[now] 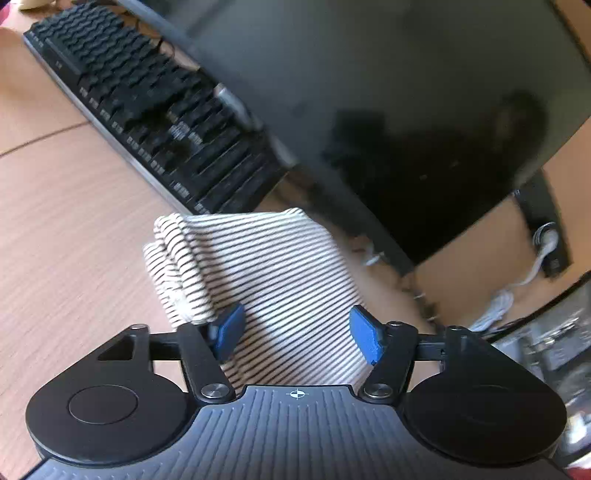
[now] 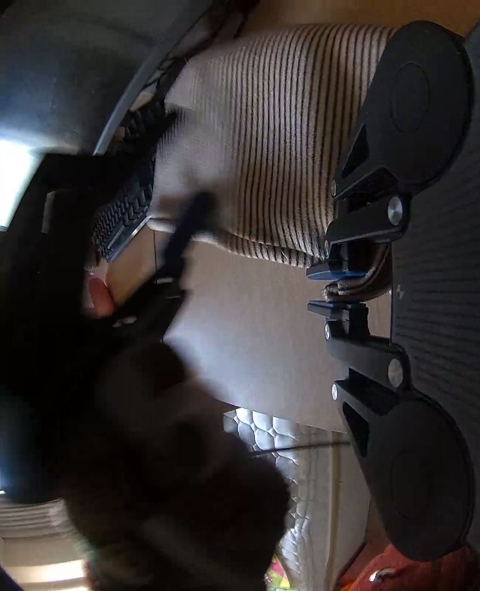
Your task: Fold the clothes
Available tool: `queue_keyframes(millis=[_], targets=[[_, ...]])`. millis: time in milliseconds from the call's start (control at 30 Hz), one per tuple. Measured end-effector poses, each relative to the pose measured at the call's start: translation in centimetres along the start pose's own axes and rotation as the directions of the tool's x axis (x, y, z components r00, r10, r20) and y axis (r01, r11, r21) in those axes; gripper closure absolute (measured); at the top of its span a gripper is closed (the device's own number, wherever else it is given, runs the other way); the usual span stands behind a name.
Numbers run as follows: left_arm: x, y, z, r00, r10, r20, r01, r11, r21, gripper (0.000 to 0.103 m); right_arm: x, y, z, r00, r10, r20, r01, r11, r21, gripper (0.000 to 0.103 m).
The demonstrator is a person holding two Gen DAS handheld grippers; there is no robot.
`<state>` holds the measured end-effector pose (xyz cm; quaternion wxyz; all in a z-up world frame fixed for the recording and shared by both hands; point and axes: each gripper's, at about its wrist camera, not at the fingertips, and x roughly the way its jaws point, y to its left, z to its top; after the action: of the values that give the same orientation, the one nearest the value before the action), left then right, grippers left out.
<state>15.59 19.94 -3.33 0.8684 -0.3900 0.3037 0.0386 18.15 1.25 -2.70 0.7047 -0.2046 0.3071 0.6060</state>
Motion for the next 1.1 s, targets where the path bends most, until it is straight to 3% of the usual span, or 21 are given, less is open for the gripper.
queue_keyframes(millis=[67, 100, 200, 267, 333, 433, 500, 600, 667, 767, 867, 967, 1033, 1100], targets=[[-0.1, 0.4, 0.2, 1.000, -0.009, -0.001, 0.009, 1.000, -0.013, 0.043, -2.0, -0.2, 0.7, 0.998, 0.034, 0.048, -0.036, 0.999, 0.036, 0.081], [0.0, 0.4, 0.4, 1.000, -0.014, -0.005, 0.014, 1.000, -0.019, 0.043, -3.1, -0.2, 1.0, 0.996, 0.042, 0.075, -0.045, 0.998, 0.039, 0.065], [-0.2, 0.5, 0.5, 1.000, -0.016, -0.020, 0.016, 1.000, -0.016, 0.043, -5.5, -0.2, 1.5, 0.990, 0.021, 0.142, -0.023, 1.000, 0.014, 0.060], [0.4, 0.5, 0.8, 1.000, -0.015, -0.027, 0.014, 1.000, -0.010, 0.043, -4.7, -0.6, 1.0, 0.992, -0.021, 0.121, 0.020, 1.000, 0.008, 0.056], [0.6, 0.5, 0.9, 0.999, -0.022, -0.035, 0.021, 1.000, -0.021, 0.043, -2.5, -1.0, -0.4, 0.997, -0.064, 0.049, 0.064, 0.998, -0.010, 0.056], [0.8, 0.8, 1.1, 0.998, -0.031, -0.045, 0.030, 0.999, -0.027, 0.043, -2.1, -0.5, -1.5, 0.993, -0.105, 0.055, 0.107, 0.994, -0.038, 0.052], [0.9, 1.0, 1.2, 0.998, -0.036, -0.052, 0.035, 0.999, -0.027, 0.043, -4.1, -1.4, -0.6, 0.995, -0.059, 0.081, 0.054, 0.996, 0.071, 0.046], [0.9, 1.2, 1.2, 0.997, -0.048, -0.055, 0.046, 0.998, -0.033, 0.043, -6.9, -4.3, -0.4, 0.979, -0.144, 0.144, 0.112, 0.971, 0.212, 0.021], [0.8, 1.4, 1.2, 0.997, -0.056, -0.055, 0.054, 0.998, -0.037, 0.043, -8.0, -6.7, -0.4, 0.964, -0.217, 0.155, 0.163, 0.940, 0.299, 0.019], [0.8, 1.7, 1.1, 0.996, -0.069, -0.054, 0.067, 0.997, -0.042, 0.043, -7.0, -11.0, -2.1, 0.963, -0.261, 0.075, 0.202, 0.872, 0.446, 0.019], [0.8, 2.0, 1.0, 0.995, -0.081, -0.052, 0.079, 0.995, -0.055, 0.043, -6.1, -13.4, -4.5, 0.980, -0.190, 0.061, 0.121, 0.811, 0.573, 0.019], [0.8, 2.0, 1.1, 0.995, -0.083, -0.052, 0.080, 0.995, -0.055, 0.043, -4.8, -14.0, -5.9, 0.993, -0.060, 0.103, -0.027, 0.729, 0.684, 0.020], [0.9, 1.9, 1.2, 0.996, -0.075, -0.054, 0.073, 0.996, -0.047, 0.042, -5.1, -12.8, -5.0, 0.989, -0.047, 0.143, -0.060, 0.750, 0.659, 0.024], [0.9, 1.8, 1.2, 0.996, -0.068, -0.055, 0.066, 0.997, -0.038, 0.035, -6.2, -11.2, -3.3, 0.978, -0.071, 0.195, -0.058, 0.809, 0.585, 0.034]])
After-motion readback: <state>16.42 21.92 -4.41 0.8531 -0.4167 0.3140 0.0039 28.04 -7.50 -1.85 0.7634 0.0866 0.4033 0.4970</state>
